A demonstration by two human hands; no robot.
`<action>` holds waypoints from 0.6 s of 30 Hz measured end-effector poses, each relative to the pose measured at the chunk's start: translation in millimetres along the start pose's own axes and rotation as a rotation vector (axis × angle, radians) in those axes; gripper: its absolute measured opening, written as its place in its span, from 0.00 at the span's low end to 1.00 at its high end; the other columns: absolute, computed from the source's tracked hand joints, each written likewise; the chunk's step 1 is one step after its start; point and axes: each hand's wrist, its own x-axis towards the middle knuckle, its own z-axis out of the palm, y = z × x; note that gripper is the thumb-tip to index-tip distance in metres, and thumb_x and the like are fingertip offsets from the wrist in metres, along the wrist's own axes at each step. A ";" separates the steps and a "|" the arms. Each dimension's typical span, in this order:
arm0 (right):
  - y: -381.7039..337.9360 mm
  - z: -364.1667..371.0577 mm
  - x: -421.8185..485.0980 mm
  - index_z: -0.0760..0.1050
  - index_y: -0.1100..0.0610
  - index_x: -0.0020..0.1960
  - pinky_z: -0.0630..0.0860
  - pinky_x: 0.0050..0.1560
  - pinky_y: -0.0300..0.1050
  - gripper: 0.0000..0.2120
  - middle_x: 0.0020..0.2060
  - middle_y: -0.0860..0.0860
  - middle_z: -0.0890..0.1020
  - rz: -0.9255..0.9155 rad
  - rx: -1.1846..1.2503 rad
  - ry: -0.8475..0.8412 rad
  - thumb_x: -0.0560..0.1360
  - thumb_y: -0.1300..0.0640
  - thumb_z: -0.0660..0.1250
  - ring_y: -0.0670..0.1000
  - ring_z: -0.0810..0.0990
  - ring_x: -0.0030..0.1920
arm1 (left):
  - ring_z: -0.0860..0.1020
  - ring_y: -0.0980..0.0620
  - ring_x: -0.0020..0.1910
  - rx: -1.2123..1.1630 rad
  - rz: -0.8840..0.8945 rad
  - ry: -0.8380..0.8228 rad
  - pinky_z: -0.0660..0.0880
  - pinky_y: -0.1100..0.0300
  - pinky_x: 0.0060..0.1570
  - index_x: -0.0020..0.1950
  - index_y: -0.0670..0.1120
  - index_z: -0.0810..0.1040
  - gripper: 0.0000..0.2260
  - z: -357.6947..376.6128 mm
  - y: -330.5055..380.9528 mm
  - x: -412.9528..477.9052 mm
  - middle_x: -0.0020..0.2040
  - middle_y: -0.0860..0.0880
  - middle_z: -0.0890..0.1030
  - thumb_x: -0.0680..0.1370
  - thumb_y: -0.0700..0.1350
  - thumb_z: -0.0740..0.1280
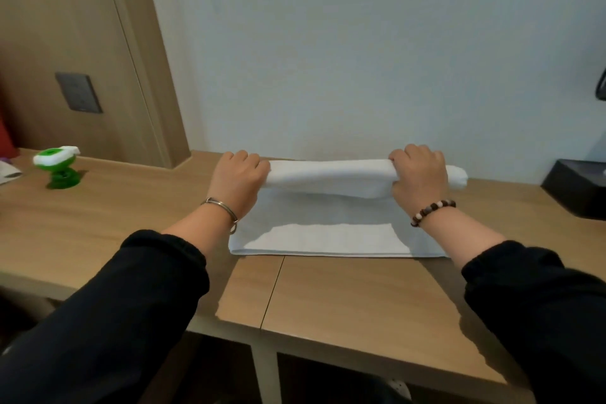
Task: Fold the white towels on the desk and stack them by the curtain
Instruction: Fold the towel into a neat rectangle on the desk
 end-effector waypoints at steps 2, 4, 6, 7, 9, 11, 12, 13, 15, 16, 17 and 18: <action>-3.8 -6.6 -27.3 0.76 0.63 0.40 0.64 0.37 0.49 0.15 0.33 0.58 0.75 -0.113 0.015 0.108 0.55 0.75 0.65 0.60 0.74 0.34 | 0.70 0.45 0.26 0.003 0.078 0.018 0.63 0.56 0.28 0.35 0.40 0.77 0.15 -4.5 0.8 -18.6 0.28 0.44 0.70 0.54 0.25 0.68; -6.3 -8.7 -50.2 0.77 0.62 0.40 0.65 0.35 0.48 0.16 0.31 0.57 0.74 -0.208 0.008 0.157 0.55 0.76 0.63 0.58 0.73 0.32 | 0.69 0.46 0.26 0.023 0.168 0.016 0.64 0.57 0.27 0.35 0.41 0.77 0.15 -8.4 2.9 -34.3 0.28 0.45 0.69 0.54 0.26 0.68; -7.1 -9.1 -65.4 0.77 0.62 0.38 0.65 0.34 0.48 0.15 0.30 0.56 0.73 -0.285 0.010 0.148 0.59 0.77 0.60 0.57 0.72 0.30 | 0.69 0.47 0.25 0.038 0.251 -0.034 0.66 0.58 0.26 0.36 0.41 0.78 0.15 -12.2 6.8 -44.9 0.27 0.46 0.70 0.54 0.27 0.71; -6.3 -9.7 -70.6 0.76 0.62 0.37 0.64 0.33 0.48 0.14 0.29 0.56 0.72 -0.327 0.023 0.118 0.60 0.77 0.59 0.57 0.71 0.29 | 0.70 0.47 0.25 0.025 0.285 -0.071 0.67 0.58 0.25 0.36 0.41 0.79 0.15 -14.2 8.7 -48.6 0.27 0.46 0.71 0.54 0.29 0.72; -5.4 -13.1 -77.7 0.75 0.62 0.35 0.64 0.31 0.46 0.13 0.29 0.56 0.72 -0.394 0.071 -0.005 0.57 0.78 0.63 0.57 0.71 0.29 | 0.71 0.46 0.25 -0.035 0.340 -0.149 0.66 0.60 0.25 0.37 0.41 0.79 0.15 -16.8 11.3 -54.2 0.27 0.47 0.72 0.54 0.32 0.74; -5.8 -17.6 -80.6 0.75 0.62 0.36 0.65 0.29 0.45 0.17 0.31 0.56 0.74 -0.413 0.081 -0.137 0.52 0.78 0.70 0.57 0.73 0.30 | 0.71 0.46 0.25 -0.093 0.365 -0.208 0.65 0.61 0.24 0.38 0.41 0.80 0.14 -18.9 10.6 -57.0 0.27 0.47 0.73 0.55 0.36 0.76; -6.3 -19.7 -79.7 0.76 0.62 0.37 0.65 0.29 0.45 0.18 0.32 0.56 0.75 -0.407 0.073 -0.198 0.52 0.77 0.72 0.57 0.74 0.31 | 0.72 0.46 0.25 -0.116 0.367 -0.239 0.65 0.61 0.24 0.39 0.42 0.80 0.14 -19.6 9.7 -57.3 0.28 0.48 0.73 0.56 0.38 0.77; -6.4 -20.4 -78.4 0.76 0.61 0.40 0.65 0.31 0.45 0.18 0.35 0.56 0.76 -0.403 0.048 -0.262 0.55 0.76 0.72 0.57 0.74 0.33 | 0.73 0.46 0.27 -0.132 0.370 -0.271 0.65 0.60 0.24 0.41 0.42 0.81 0.14 -19.4 8.1 -57.5 0.29 0.48 0.74 0.58 0.40 0.77; -4.8 -18.8 -75.5 0.74 0.58 0.52 0.63 0.39 0.44 0.15 0.45 0.54 0.76 -0.414 -0.025 -0.401 0.68 0.70 0.67 0.55 0.74 0.43 | 0.76 0.45 0.34 -0.140 0.350 -0.351 0.68 0.58 0.29 0.50 0.44 0.81 0.14 -14.3 5.1 -59.6 0.35 0.47 0.78 0.66 0.45 0.74; -1.9 -16.6 -74.2 0.72 0.55 0.58 0.62 0.42 0.43 0.16 0.50 0.52 0.74 -0.412 -0.043 -0.461 0.72 0.67 0.63 0.54 0.72 0.47 | 0.76 0.45 0.40 -0.148 0.297 -0.394 0.69 0.57 0.35 0.57 0.45 0.79 0.16 -10.6 4.5 -60.5 0.41 0.47 0.79 0.71 0.47 0.70; -0.8 -17.0 -72.3 0.69 0.53 0.61 0.61 0.44 0.42 0.17 0.52 0.51 0.73 -0.399 -0.060 -0.518 0.74 0.65 0.60 0.53 0.71 0.50 | 0.75 0.45 0.46 -0.154 0.241 -0.462 0.69 0.56 0.39 0.64 0.48 0.76 0.17 -7.6 4.1 -61.6 0.46 0.47 0.78 0.75 0.49 0.65; -1.0 -17.7 -71.5 0.68 0.52 0.62 0.62 0.44 0.42 0.17 0.53 0.51 0.72 -0.378 -0.063 -0.551 0.75 0.65 0.59 0.53 0.71 0.51 | 0.74 0.46 0.50 -0.164 0.201 -0.508 0.69 0.56 0.43 0.68 0.50 0.72 0.19 -5.5 4.8 -62.9 0.50 0.48 0.78 0.77 0.49 0.62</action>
